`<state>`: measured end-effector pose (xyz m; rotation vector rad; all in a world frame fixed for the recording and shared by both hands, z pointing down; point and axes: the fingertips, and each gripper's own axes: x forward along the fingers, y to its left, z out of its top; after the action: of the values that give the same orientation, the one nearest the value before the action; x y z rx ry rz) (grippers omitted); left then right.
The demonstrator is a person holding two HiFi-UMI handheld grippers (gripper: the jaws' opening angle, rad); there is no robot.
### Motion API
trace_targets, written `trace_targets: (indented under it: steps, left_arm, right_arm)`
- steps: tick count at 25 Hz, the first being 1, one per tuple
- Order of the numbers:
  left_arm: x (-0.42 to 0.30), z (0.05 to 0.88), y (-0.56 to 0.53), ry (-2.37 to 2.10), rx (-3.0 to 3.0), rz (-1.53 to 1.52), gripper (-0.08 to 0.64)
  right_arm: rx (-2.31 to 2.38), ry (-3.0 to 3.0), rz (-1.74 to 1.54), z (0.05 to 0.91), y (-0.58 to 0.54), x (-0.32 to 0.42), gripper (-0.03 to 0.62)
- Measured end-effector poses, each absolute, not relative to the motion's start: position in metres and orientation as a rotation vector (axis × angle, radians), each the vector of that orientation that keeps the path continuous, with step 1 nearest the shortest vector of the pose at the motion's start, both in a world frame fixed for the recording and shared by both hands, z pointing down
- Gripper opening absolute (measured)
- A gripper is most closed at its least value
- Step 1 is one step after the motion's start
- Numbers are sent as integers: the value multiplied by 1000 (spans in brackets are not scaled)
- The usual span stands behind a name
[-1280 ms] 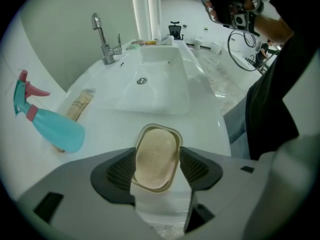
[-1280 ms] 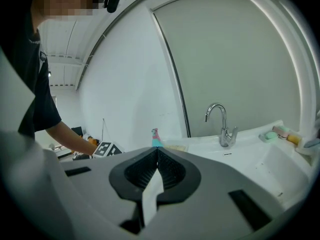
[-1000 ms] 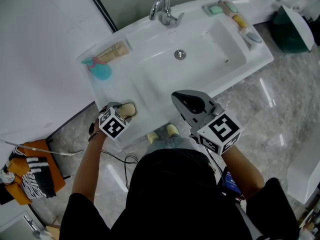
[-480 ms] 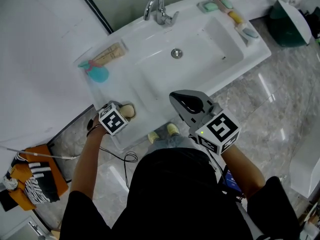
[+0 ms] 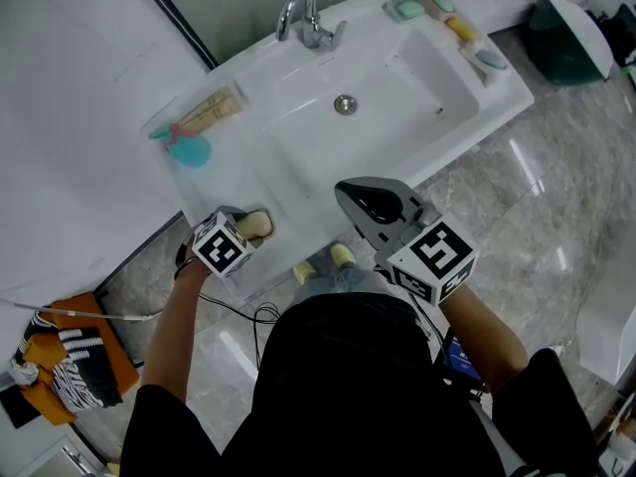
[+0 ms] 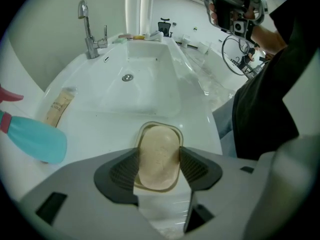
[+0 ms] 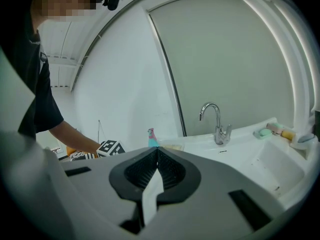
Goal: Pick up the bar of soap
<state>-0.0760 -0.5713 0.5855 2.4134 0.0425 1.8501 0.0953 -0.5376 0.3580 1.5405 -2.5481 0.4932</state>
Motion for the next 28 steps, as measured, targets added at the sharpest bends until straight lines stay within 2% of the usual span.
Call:
trace_targets:
  steps: [12, 28]
  left_arm:
    - [-82, 557, -579, -152, 2503, 1487, 264]
    - [-67, 458, -595, -458, 2694, 1012, 264]
  right_arm:
    - [1484, -2564, 494, 359, -548, 80, 5]
    - [1431, -2603, 409, 339, -568, 63, 5]
